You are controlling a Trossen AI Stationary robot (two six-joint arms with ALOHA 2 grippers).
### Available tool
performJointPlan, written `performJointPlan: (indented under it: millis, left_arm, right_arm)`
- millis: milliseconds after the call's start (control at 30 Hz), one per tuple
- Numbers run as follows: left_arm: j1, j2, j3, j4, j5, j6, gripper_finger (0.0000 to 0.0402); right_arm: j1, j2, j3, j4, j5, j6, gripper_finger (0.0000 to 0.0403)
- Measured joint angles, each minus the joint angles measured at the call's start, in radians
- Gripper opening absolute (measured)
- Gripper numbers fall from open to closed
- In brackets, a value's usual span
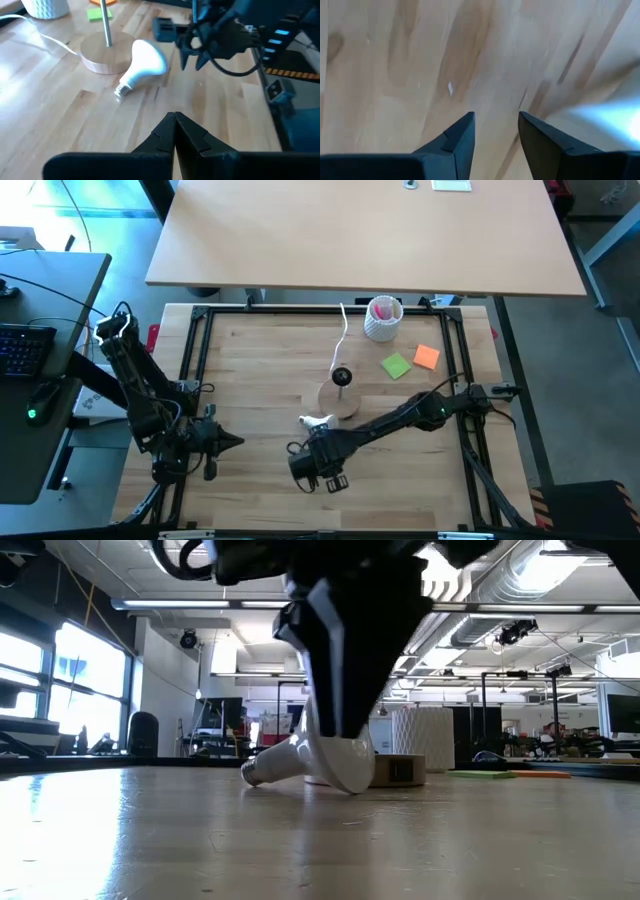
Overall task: Screw lightbulb
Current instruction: Insert the white lightbulb into the brown lamp
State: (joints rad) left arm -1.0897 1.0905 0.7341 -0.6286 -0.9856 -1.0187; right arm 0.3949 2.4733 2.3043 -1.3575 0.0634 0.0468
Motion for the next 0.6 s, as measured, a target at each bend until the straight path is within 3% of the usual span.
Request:
performJointPlan:
  millis: [167,333,467,600]
  left_arm:
    - [0.032,0.082,0.001,0.012,-0.028,-0.009,0.0]
    - [0.101,0.166,0.001,0.037,-0.021,-0.009,0.0]
    - [0.164,0.222,0.001,0.042,0.02,0.008,0.0]
    - [0.232,0.263,0.0,0.071,0.087,0.08,0.0]
  right_arm:
    - [0.061,-0.066,-0.057,-0.057,0.106,0.096,0.0147]
    - [0.123,-0.299,-0.312,-0.019,0.299,0.309,0.0147]
    - [0.152,-0.529,-0.657,0.276,0.393,0.486,0.0147]
    - [0.158,-0.687,-0.983,0.711,0.365,0.531,0.0147]
